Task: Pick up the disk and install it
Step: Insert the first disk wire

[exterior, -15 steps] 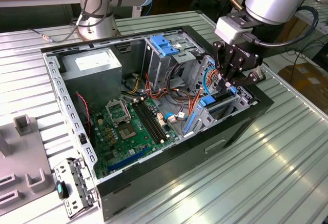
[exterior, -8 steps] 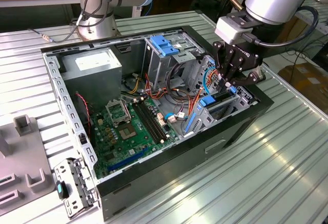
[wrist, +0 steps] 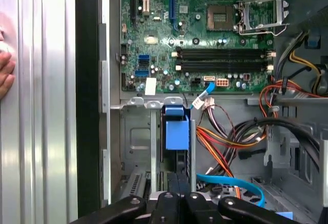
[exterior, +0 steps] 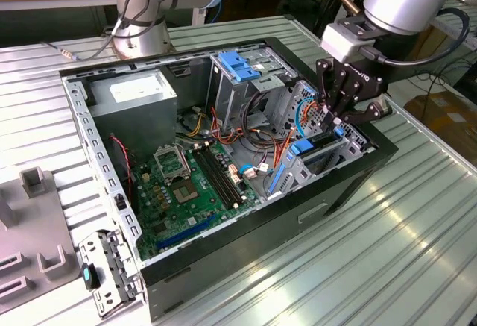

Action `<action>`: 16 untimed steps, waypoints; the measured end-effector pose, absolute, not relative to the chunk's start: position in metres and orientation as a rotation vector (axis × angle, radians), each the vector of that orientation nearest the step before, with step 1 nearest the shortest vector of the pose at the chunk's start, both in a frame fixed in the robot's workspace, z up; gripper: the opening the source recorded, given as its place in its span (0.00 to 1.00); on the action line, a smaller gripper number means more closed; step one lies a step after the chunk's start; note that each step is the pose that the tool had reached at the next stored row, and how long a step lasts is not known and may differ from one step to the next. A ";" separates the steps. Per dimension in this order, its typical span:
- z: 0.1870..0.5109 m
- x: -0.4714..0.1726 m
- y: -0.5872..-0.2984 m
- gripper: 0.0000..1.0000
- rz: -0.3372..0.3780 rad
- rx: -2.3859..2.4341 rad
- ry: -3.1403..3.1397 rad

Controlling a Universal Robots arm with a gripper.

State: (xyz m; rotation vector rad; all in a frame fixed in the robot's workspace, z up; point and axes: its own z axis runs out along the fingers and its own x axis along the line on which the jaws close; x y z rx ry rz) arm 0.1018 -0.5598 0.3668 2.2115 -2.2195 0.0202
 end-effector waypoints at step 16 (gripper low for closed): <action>0.375 0.138 -0.559 0.11 -0.003 2.309 -2.098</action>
